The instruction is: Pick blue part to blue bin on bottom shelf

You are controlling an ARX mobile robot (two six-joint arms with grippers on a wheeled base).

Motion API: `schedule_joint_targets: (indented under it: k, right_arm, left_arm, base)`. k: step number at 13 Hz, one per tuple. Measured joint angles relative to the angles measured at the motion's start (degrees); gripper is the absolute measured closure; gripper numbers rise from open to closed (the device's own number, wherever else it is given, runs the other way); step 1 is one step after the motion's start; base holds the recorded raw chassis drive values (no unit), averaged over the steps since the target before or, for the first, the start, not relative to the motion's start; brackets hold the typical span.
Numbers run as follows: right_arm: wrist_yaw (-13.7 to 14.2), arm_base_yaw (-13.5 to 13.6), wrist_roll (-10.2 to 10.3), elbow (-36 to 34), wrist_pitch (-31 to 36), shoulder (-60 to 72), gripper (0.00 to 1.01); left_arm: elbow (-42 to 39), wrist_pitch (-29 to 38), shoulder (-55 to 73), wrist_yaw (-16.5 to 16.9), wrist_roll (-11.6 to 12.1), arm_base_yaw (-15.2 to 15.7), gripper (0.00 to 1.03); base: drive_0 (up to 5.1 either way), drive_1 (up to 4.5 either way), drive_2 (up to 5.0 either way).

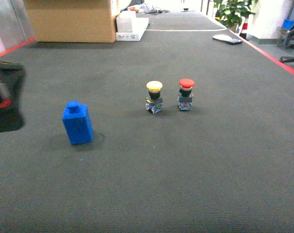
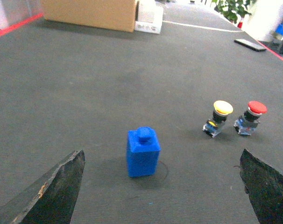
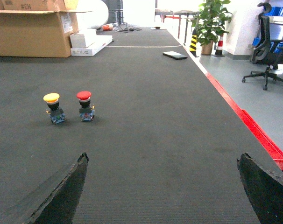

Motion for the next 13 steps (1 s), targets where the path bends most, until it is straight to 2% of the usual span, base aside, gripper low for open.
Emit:
schedule_joint_targets:
  k: [3,6,10,12,13]
  right_arm:
    - [0.0,0.0,0.0,0.0,0.0,0.0,0.03]
    - [0.0,0.0,0.0,0.0,0.0,0.0,0.03]
    - [0.0,0.0,0.0,0.0,0.0,0.0,0.03]
    - [0.0,0.0,0.0,0.0,0.0,0.0,0.03]
    - [0.0,0.0,0.0,0.0,0.0,0.0,0.03]
  left_arm:
    - [9.1,6.1,20.5,2.8,-0.2,2.6,0.05]
    - [16.6,6.8,33.7,5.6,0.4,3.4,0.05]
    - [24.1,7.3,43.8,4.7,1.0,6.1,0.05]
    - [32.1,6.6,53.0,5.7,-0.1,6.5,0.05]
    - [33.1,6.1,53.9,5.7,-0.1,6.5,0.05]
  base:
    - [0.0,0.00,0.0]
    - [0.0,0.00,0.0]
    - [0.0,0.00,0.0]
    - [0.0,0.00,0.0]
    - [0.0,0.00,0.0]
